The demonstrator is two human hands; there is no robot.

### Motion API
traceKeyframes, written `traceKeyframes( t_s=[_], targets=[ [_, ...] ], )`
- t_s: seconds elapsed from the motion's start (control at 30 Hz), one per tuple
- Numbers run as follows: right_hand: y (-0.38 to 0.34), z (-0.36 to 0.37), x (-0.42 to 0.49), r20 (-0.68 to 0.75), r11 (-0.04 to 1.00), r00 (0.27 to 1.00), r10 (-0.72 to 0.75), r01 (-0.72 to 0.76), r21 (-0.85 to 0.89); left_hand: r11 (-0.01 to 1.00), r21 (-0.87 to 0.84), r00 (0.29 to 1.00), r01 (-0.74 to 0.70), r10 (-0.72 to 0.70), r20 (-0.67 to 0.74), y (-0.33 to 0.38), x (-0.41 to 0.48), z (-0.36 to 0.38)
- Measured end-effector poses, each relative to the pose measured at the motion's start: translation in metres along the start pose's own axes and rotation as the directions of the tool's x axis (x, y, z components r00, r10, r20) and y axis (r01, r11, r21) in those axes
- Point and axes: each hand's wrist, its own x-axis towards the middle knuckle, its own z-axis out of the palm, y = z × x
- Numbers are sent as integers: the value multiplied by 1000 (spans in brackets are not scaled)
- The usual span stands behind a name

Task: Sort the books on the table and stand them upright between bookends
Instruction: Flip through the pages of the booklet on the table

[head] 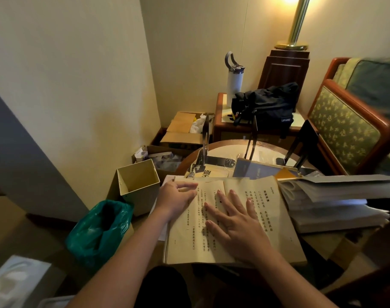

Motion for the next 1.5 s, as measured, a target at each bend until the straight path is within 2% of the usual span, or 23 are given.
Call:
traceKeyframes(
  t_s=[0.23,0.5,0.73,0.83,1.03,1.3,1.5],
  targets=[
    [-2,-1,-1,-5,1000,1000,9,-9,-13,999,36,1000,-13,13,5,-9,-19,-2],
    [-2,1,-1,-21,999,1000,24,-24,-35,997,54,995,52,-56,78,-29,-82,-5],
    [-2,2,0,-18,999,1000,9,-10,-31,996,-23,990,83,-80,113,-36,-93,-4],
    [-1,3,-1,-26,1000,1000,7,-7,-21,998,-6,993,68,-67,92,-24,-72,0],
    [-1,3,-1,-31,1000,999,6,-6,-1,990,-126,998,68,-67,8,-11,-32,3],
    [-2,3,-3,-49,998,997,55,-53,38,956,-246,982,161,-130,137,-20,-82,-5],
    [0,-5,-20,-35,987,988,150,-147,70,968,-216,985,126,-97,140,-9,-102,-17]
  ],
)
